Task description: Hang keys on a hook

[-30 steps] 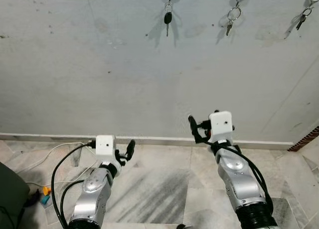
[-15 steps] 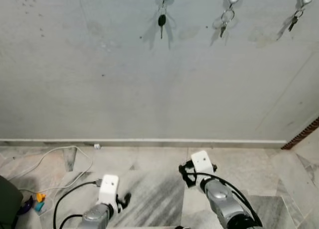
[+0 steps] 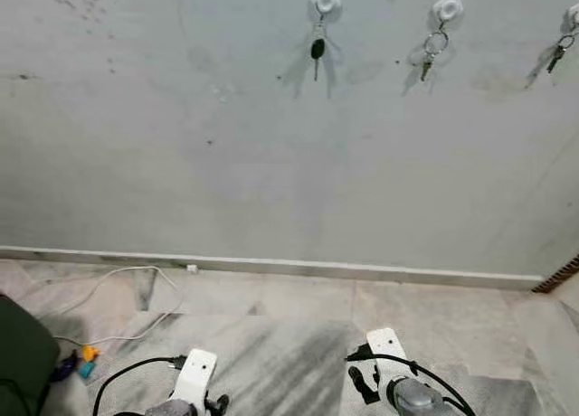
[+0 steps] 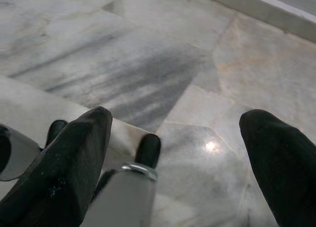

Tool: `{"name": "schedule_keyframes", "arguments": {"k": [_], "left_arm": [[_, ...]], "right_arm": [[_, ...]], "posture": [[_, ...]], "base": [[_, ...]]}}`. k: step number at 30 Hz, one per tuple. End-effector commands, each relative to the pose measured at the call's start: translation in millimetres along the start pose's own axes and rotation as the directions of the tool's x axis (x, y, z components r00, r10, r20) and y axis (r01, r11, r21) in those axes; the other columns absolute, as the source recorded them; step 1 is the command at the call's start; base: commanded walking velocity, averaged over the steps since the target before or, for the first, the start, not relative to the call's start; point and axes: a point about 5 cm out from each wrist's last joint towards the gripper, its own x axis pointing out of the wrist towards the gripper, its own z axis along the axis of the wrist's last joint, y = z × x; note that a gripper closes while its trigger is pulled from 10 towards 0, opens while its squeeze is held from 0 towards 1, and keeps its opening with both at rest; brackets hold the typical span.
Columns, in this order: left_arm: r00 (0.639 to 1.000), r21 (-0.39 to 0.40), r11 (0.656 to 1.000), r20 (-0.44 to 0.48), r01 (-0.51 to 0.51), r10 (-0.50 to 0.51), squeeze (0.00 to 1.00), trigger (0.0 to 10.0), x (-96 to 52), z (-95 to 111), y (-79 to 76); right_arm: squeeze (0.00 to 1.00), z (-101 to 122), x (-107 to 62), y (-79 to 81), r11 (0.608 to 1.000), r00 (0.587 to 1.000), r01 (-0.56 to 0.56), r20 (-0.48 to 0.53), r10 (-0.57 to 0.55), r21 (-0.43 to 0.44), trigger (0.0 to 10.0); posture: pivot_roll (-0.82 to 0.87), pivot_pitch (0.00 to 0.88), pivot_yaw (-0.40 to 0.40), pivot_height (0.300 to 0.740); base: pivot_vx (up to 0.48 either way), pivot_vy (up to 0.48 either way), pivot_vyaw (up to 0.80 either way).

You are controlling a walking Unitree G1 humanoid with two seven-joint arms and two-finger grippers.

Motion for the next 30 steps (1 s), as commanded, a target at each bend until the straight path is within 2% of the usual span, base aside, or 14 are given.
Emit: {"name": "schedule_keyframes", "arguments": {"k": [1,7,17,30], "left_arm": [[1.000,0.016,1.000,-0.021,-0.006,0.006,0.00,10.0,-0.7,-4.4,1.5],[1.000,0.029,1.000,-0.017,-0.006,0.006,0.00,10.0,0.8,-0.6,-2.5],[1.000,0.038,0.999,-0.017,0.019,-0.019,0.00,10.0,1.3,-7.5,-13.0],[0.999,0.036,0.999,-0.038,0.019,-0.018,0.00,10.0,0.5,-12.9,-12.5]], "right_arm": [[0.00,-10.6,-1.7,-2.5,1.000,0.999,0.019,-0.046,-0.018,0.025,10.0],[0.00,-21.9,-3.9,-0.6,0.998,0.997,0.006,-0.082,0.000,0.067,10.0],[0.00,-17.9,-2.7,4.1,0.999,0.997,-0.038,-0.073,0.039,0.015,10.0],[0.00,-34.6,-6.7,3.9,0.999,0.991,-0.041,-0.126,0.039,-0.008,10.0]], "posture": [[0.09,0.019,0.062,0.740],[0.08,0.007,0.051,0.740],[0.07,0.020,0.037,0.740],[0.07,0.035,0.028,0.740]], "base": [[0.000,0.000,0.00],[0.000,0.000,0.00],[0.000,0.000,0.00],[0.000,0.000,-0.72]]}}
